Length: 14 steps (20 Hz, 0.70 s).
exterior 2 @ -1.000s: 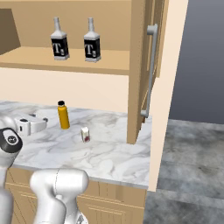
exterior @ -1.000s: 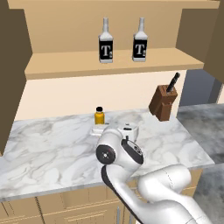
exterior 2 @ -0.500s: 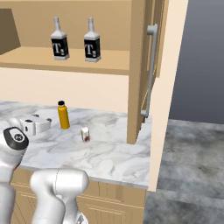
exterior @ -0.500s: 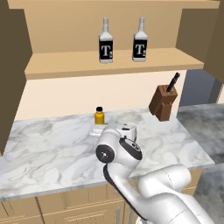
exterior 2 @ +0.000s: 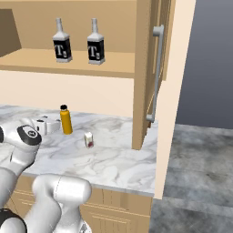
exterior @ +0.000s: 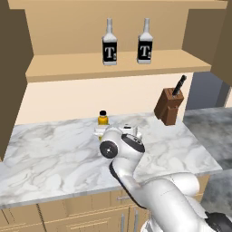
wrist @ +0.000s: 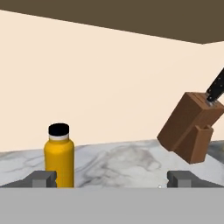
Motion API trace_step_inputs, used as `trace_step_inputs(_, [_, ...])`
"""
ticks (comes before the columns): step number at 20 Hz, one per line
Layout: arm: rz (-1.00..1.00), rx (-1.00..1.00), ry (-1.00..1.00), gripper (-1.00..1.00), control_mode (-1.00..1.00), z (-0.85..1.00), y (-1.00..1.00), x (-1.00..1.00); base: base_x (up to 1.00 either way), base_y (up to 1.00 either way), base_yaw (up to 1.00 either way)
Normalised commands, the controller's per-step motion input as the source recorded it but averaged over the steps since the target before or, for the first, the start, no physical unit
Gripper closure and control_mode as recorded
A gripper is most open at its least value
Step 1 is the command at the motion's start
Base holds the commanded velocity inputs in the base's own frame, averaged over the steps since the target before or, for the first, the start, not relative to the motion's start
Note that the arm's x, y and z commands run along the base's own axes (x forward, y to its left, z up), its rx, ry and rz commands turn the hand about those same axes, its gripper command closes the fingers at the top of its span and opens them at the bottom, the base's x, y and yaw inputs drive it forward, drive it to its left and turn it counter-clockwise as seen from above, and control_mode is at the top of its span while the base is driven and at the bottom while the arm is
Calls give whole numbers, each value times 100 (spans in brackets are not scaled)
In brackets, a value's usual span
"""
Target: Sort all alcoholic drinks to one cabinet, and non-alcoholic drinks to the other.
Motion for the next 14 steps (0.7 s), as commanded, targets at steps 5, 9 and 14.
trace_step_inputs(5, [0,-1,4,-100,-100,-31,35,30,0,0,0])
trace_step_inputs(9, [0,0,1,-100,-100,-19,40,28,0,0,0])
trace_step_inputs(14, [0,0,1,-100,-100,-1,19,29,0,0,0])
